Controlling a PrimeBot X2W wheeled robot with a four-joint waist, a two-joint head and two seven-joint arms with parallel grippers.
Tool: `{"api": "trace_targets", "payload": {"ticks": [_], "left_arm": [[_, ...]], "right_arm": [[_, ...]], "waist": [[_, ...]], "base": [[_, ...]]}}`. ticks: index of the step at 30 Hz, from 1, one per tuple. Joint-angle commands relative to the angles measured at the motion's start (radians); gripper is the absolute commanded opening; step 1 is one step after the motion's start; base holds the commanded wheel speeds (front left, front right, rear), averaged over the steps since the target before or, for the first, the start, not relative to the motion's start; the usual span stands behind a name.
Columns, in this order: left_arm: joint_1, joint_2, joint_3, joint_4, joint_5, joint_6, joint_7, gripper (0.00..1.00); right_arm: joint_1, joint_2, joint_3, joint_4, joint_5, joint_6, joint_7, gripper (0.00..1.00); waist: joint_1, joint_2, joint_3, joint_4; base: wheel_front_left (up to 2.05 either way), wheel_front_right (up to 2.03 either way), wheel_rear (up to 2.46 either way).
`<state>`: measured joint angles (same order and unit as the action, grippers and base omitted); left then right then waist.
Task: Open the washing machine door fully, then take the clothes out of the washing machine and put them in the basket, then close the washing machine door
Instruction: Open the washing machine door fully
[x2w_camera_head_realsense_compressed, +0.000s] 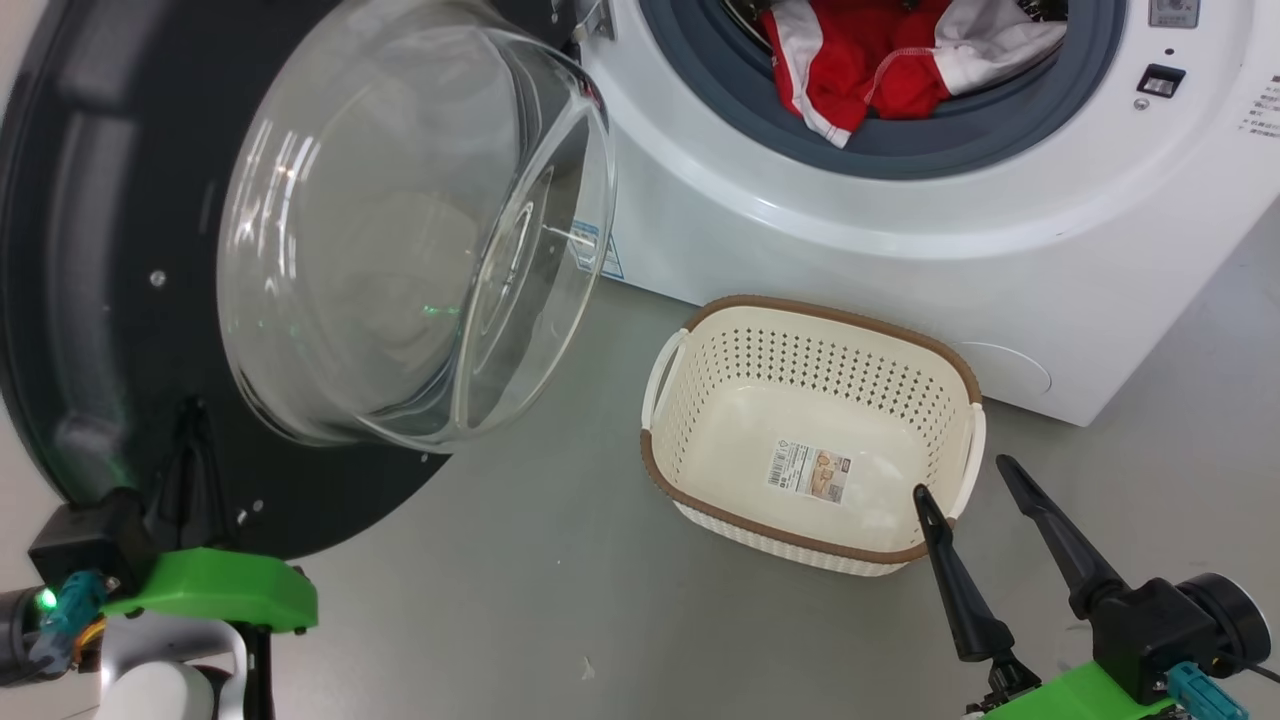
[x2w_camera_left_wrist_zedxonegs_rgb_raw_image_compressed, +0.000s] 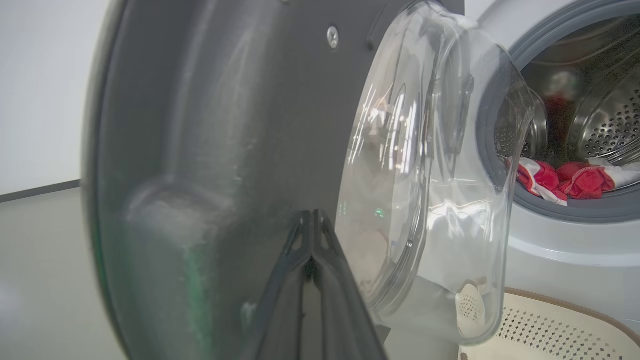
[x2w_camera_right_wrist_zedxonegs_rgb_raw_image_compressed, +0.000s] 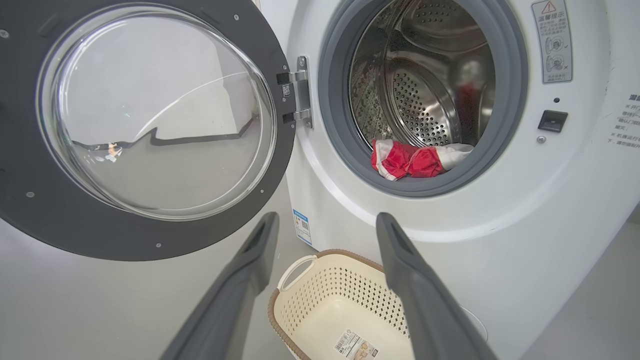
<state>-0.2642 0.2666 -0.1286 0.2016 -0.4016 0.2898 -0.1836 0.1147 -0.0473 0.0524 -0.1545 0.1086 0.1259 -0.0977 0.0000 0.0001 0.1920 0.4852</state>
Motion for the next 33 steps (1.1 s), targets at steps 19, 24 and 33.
{"api": "trace_targets", "payload": {"ticks": [19,24,33], "left_arm": [[-0.169,0.063,0.086,0.161,-0.045,-0.011,-0.044,0.00],[-0.196,0.066,0.101,0.213,-0.056,-0.015,-0.055,0.00],[-0.236,0.083,0.129,0.293,-0.072,-0.035,-0.069,0.00]], "right_arm": [[-0.048,-0.003,0.029,-0.077,-0.061,0.005,0.051,1.00],[-0.049,-0.003,0.030,-0.087,-0.072,0.005,0.062,1.00],[-0.061,-0.003,0.033,-0.102,-0.088,0.005,0.076,1.00]], "waist": [[0.0000,-0.0001,0.056,0.000],[0.0000,-0.0001,0.066,-0.002],[0.0000,-0.0001,0.087,-0.012]], "base": [[0.00,0.00,0.00],[0.00,0.00,0.00],[0.00,0.00,0.00]]}}
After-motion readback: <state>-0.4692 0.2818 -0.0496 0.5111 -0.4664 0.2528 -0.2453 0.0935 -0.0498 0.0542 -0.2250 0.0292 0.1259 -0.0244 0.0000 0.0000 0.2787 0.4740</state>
